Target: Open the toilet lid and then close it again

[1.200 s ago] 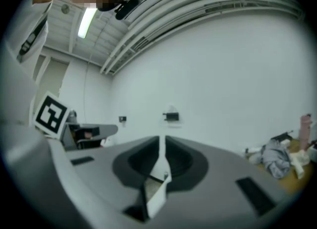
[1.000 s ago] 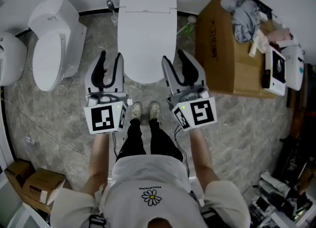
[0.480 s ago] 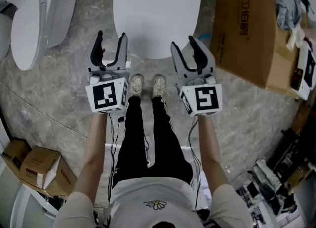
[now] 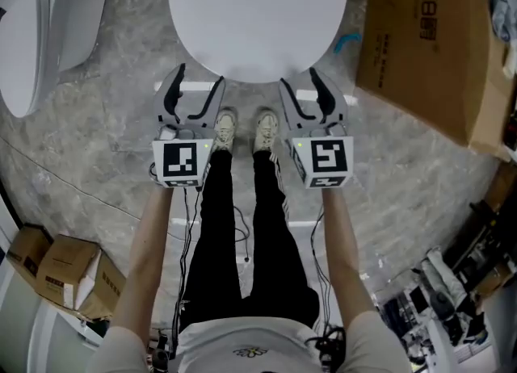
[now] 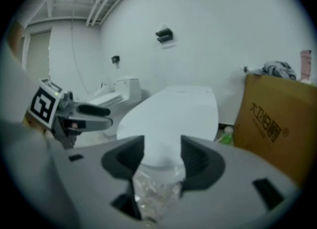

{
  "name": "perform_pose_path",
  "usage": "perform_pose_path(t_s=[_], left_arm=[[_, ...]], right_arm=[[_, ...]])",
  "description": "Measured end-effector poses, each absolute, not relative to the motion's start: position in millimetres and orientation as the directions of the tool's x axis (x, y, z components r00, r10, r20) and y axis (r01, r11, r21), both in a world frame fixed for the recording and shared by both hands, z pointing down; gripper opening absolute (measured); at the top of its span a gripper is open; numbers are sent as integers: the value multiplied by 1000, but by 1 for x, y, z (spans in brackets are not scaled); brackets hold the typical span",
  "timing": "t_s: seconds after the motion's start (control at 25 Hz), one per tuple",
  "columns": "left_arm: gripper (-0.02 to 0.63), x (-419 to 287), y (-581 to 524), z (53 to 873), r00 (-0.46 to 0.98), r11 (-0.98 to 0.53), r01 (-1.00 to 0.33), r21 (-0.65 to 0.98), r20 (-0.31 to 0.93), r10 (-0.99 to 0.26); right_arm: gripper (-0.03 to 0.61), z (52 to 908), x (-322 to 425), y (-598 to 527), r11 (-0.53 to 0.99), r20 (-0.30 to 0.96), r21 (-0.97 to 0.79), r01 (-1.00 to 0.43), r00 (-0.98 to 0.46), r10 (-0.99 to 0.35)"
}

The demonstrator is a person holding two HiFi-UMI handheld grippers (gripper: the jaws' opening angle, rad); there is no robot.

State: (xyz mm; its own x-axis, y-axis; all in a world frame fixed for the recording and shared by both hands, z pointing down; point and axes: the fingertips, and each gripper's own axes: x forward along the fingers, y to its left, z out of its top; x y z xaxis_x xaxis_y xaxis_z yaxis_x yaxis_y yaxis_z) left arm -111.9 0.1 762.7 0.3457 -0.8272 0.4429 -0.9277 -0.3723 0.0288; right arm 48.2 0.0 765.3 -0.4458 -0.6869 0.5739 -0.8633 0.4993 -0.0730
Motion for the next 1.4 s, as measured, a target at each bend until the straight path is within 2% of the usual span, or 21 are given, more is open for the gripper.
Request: perform_pose_path(t_s=[0.36, 0.8, 1.0, 1.4], left_arm=[[295, -98, 13, 842, 340, -427, -904, -17, 578, -742], [295, -78, 15, 856, 406, -463, -885, 52, 575, -710], [295, -79, 17, 862, 401, -476, -879, 26, 581, -709], [293, -81, 14, 861, 406, -453, -888, 82, 604, -686]], right_arm=[[230, 838, 52, 21, 525, 700, -54, -849, -407, -587], [233, 864, 59, 20, 498, 738, -103, -861, -402, -542], [233, 866, 59, 13, 524, 739, -72, -849, -398, -543], [232, 864, 57, 11, 506, 749, -65, -860, -378, -545]])
